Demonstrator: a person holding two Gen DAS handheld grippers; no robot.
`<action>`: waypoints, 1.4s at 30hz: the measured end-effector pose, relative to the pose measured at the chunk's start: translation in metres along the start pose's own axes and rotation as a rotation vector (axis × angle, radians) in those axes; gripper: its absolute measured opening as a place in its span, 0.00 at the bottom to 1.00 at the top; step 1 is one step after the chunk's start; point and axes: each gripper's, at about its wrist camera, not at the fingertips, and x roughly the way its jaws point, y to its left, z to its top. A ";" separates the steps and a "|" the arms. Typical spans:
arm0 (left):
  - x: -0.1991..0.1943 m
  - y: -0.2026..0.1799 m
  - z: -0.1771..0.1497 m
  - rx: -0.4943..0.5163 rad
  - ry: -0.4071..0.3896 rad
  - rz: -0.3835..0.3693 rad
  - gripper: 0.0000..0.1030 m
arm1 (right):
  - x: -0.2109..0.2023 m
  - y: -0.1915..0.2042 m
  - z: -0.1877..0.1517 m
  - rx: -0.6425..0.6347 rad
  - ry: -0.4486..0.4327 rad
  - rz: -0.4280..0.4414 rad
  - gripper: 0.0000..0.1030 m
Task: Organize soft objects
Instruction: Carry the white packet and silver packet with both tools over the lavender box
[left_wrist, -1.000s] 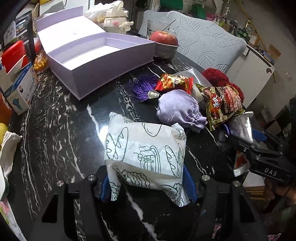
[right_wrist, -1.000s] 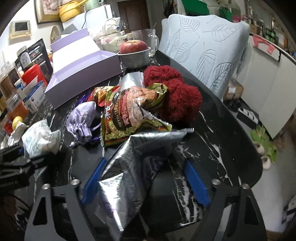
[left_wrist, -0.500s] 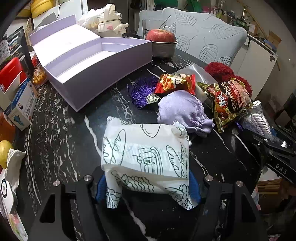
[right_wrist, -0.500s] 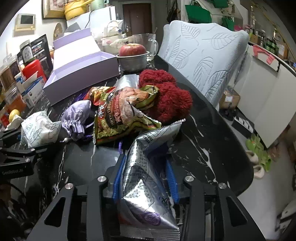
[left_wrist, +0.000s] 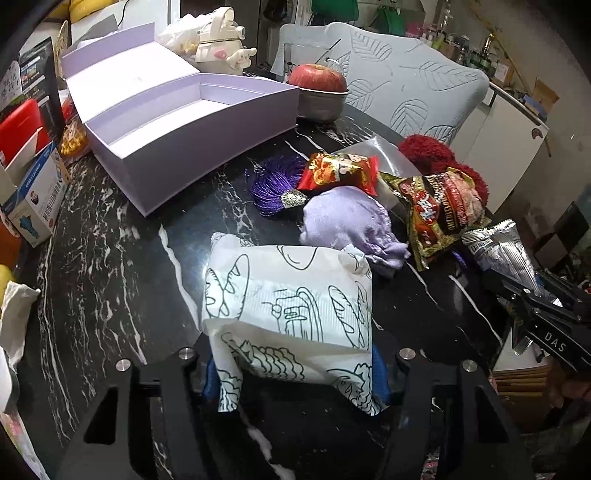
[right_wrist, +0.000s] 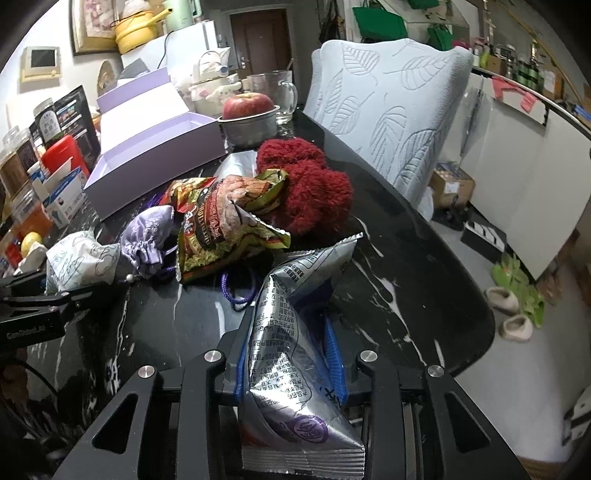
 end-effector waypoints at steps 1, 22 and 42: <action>-0.003 0.000 -0.002 -0.001 0.000 -0.002 0.58 | -0.001 0.000 0.000 0.001 -0.002 0.000 0.33; -0.073 -0.002 -0.003 0.005 -0.164 0.006 0.58 | -0.049 0.029 -0.004 -0.078 -0.090 0.089 0.33; -0.126 0.014 0.071 0.068 -0.392 0.071 0.58 | -0.074 0.077 0.070 -0.251 -0.241 0.221 0.33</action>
